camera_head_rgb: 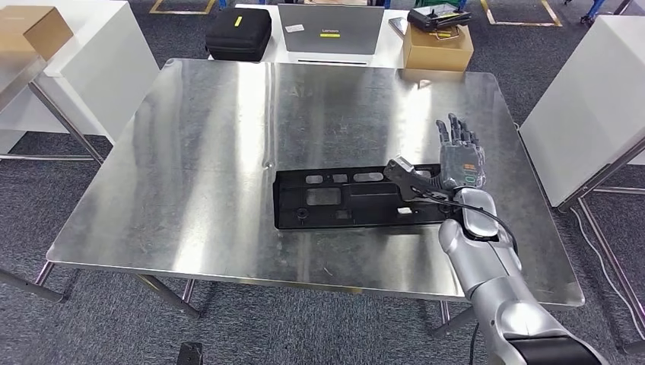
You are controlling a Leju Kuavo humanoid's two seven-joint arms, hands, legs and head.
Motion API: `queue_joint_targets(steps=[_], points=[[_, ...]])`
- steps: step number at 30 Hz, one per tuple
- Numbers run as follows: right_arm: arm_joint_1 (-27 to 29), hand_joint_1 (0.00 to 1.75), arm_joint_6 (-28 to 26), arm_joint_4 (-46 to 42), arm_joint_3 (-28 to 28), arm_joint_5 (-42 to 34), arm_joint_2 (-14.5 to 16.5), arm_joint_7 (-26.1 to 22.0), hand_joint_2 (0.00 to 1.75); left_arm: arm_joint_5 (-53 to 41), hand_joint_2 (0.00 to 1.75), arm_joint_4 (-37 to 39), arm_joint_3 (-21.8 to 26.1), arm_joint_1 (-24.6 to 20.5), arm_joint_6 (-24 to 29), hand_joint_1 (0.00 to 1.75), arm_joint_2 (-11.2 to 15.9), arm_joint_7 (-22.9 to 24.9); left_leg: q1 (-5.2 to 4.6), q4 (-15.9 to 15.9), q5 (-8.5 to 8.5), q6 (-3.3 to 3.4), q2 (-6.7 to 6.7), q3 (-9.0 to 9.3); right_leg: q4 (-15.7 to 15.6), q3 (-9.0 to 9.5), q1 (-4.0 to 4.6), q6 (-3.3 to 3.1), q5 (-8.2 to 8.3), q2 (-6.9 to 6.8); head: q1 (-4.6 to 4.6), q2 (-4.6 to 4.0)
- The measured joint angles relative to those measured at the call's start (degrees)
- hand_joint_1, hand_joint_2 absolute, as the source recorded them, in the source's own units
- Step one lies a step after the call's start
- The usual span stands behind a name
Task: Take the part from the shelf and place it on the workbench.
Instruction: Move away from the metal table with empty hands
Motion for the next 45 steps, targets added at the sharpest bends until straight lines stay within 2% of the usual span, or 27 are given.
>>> queue_joint_targets(steps=[15, 20, 24, 28, 32, 37, 39, 42, 45], points=[[-0.9, 0.0, -4.3, 2.7, 0.8, 1.8, -1.2, 3.7, 1.75, 1.0, 0.0, 0.0, 0.3, 0.2, 0.3, 0.0, -0.1, -0.7, -0.01, 0.0, 0.0, 0.0, 0.0, -0.04, 0.0, -0.05, -0.01, 0.0, 0.0, -0.01, -0.01, 0.0], [-0.6, 0.0, -5.6, 0.5, 0.9, 3.5, -3.7, 7.3, 1.75, 1.9, 0.0, 0.0, 0.7, 0.3, 0.5, 0.0, -0.1, -1.3, -0.02, 0.0, 0.0, 0.0, -0.11, -0.06, 0.0, -0.08, -0.02, 0.0, 0.0, -0.11, -0.02, 0.0], [0.4, 0.0, -7.2, -3.4, -1.2, 3.6, -9.9, 9.5, 0.0, 3.1, 0.0, 0.0, 1.5, 0.8, 0.5, 0.0, 0.0, -1.6, -0.1, 0.0, -0.01, 0.02, -0.39, -0.1, 0.0, -0.07, -0.02, 0.03, -0.02, -0.45, -0.01, 0.0], [7.5, 0.0, -10.9, -10.5, -7.2, 2.1, -16.3, 8.4, 0.0, 4.2, 0.0, 0.0, 2.3, 1.6, 0.6, 0.0, -0.1, -1.8, -0.17, 0.1, -0.14, 0.21, -0.68, -0.1, -0.1, 0.15, -0.12, 0.33, -0.22, -0.77, 0.03, 0.0], [14.0, 0.0, -11.8, -15.6, -12.6, 2.6, -18.9, 7.0, 0.0, 4.6, 0.0, 0.0, 3.0, 2.1, 0.6, 0.0, -0.1, -2.1, -0.22, 0.0, -0.25, 0.34, -0.48, -0.13, 0.0, 0.17, -0.25, 0.41, -0.27, -0.6, 0.05, 0.0], [16.3, 0.0, -11.9, -18.4, -15.3, 3.6, -19.8, 7.3, 0.0, 4.8, 0.0, 0.0, 3.1, 2.1, 0.6, 0.0, -0.2, -2.1, -0.21, 0.0, -0.24, 0.35, -0.44, 0.05, -0.1, 0.15, -0.2, 0.4, -0.27, -0.53, 0.05, 0.0], [18.9, 0.0, -13.3, -20.4, -16.7, 3.4, -20.0, 7.9, 0.0, 5.1, 0.0, 0.0, 3.3, 2.1, 0.6, 0.0, -0.3, -2.1, -0.2, 0.0, -0.25, 0.36, -0.6, 0.12, -0.1, 0.2, -0.05, 0.44, -0.33, -0.67, 0.05, 0.0], [27.1, 0.0, -16.2, -26.0, -20.5, 2.6, -19.3, 7.9, 0.0, 5.9, 0.0, 0.0, 3.9, 2.6, 0.6, 0.0, -0.5, -2.4, -0.21, 0.0, -0.31, 0.42, -1.07, 0.12, -0.1, 0.35, 0.08, 0.62, -0.49, -1.05, 0.06, 0.0], [35.7, 0.0, -17.0, -31.7, -25.4, 0.1, -17.4, 5.6, 0.0, 6.8, 0.0, 0.0, 4.8, 3.3, 0.6, 0.0, -0.5, -2.8, -0.21, 0.0, -0.4, 0.47, -1.17, 0.05, -0.1, 0.34, 0.04, 0.73, -0.58, -1.1, 0.04, 0.0]])
